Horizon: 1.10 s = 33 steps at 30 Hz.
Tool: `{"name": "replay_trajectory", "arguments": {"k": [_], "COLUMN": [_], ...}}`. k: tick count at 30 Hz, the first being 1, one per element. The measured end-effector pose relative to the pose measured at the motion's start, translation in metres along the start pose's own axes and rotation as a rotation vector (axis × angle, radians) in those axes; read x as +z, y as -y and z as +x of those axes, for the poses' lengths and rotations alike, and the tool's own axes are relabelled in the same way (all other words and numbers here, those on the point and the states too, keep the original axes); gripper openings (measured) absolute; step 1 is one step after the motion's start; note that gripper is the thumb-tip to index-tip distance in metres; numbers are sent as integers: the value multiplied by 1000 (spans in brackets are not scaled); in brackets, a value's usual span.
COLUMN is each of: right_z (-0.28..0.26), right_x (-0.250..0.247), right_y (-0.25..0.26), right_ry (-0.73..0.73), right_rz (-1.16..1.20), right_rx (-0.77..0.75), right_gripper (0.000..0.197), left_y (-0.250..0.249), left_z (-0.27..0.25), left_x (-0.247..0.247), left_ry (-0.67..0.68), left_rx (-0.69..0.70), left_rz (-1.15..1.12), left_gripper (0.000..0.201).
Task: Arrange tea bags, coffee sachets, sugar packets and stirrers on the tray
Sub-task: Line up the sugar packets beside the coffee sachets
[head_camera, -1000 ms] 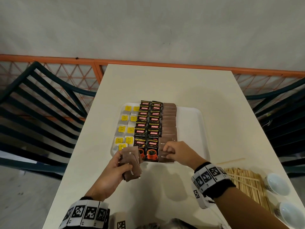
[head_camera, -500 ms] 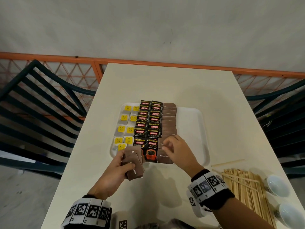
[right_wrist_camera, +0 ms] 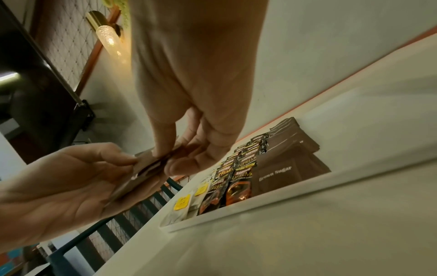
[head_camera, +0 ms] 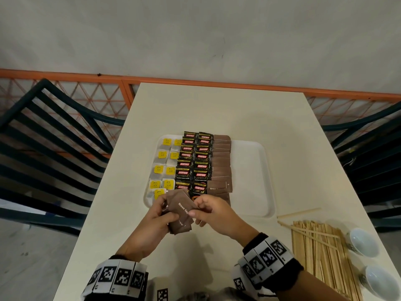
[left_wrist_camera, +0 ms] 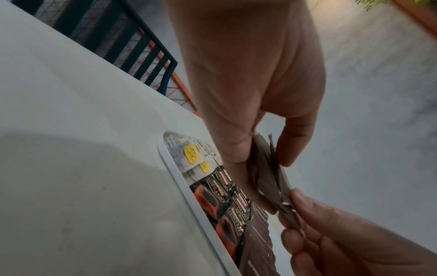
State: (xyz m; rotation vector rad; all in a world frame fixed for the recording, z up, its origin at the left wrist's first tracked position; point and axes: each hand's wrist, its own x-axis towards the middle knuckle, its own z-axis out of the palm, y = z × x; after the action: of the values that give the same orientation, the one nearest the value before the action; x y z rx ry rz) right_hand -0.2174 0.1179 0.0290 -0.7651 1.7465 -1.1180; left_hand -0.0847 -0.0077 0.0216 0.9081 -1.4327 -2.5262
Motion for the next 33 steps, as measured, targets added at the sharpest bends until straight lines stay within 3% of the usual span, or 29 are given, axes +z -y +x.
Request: {"name": "replay_trajectory", "arguments": {"k": [8, 17, 21, 33], "right_z": [-5, -6, -2, 25], "right_x": [-19, -72, -95, -95], "right_y": [-4, -25, -31, -39], "right_ry": [-171, -453, -493, -365], "right_rz": [329, 432, 476, 52], "right_rx": [26, 46, 48, 79], "right_gripper": [11, 10, 8, 18], "left_y": [5, 19, 24, 38], "left_z": [0, -5, -7, 1], "left_x": [7, 21, 30, 39], "left_ry": [-16, -159, -215, -315], "left_rx": [-2, -22, 10, 72], "left_rz": [-12, 63, 57, 34], "left_gripper": [56, 49, 45, 40]}}
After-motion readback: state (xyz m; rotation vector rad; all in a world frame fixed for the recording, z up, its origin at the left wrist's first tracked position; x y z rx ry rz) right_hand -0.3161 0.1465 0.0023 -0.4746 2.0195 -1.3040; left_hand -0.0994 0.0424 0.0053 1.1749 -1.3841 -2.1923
